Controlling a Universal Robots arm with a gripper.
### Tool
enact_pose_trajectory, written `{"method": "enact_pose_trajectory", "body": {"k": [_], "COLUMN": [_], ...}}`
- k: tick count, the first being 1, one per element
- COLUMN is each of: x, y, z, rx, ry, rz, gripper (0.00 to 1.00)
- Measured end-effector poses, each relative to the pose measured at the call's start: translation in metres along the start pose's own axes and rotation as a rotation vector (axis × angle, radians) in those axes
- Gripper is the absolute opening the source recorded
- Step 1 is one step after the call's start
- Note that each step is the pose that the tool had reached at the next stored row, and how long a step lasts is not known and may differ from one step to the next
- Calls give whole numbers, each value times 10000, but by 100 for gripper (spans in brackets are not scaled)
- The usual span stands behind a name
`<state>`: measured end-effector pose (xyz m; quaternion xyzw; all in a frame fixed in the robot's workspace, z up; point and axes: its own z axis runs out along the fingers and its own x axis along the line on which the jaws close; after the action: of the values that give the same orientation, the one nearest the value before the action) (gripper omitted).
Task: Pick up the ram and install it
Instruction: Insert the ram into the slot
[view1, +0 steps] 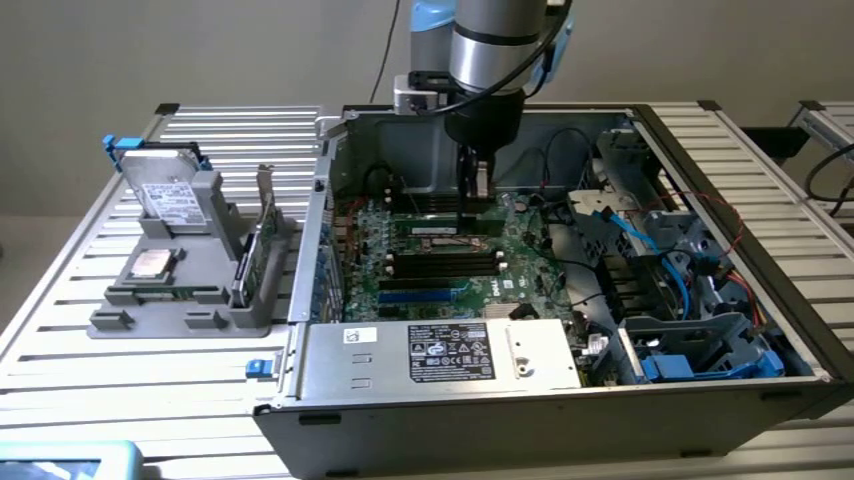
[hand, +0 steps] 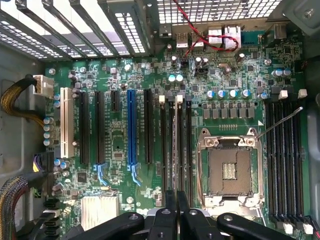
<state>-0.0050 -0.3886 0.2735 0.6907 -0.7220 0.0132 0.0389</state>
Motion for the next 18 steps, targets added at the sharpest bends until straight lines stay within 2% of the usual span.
{"method": "enact_pose_trajectory", "body": {"k": [15,18], "x": [-5,-8], "y": [2,2], "z": [116,151], "rx": [4,5], "ry": [144,191], "rz": [5,7], "gripper": [13,13]}}
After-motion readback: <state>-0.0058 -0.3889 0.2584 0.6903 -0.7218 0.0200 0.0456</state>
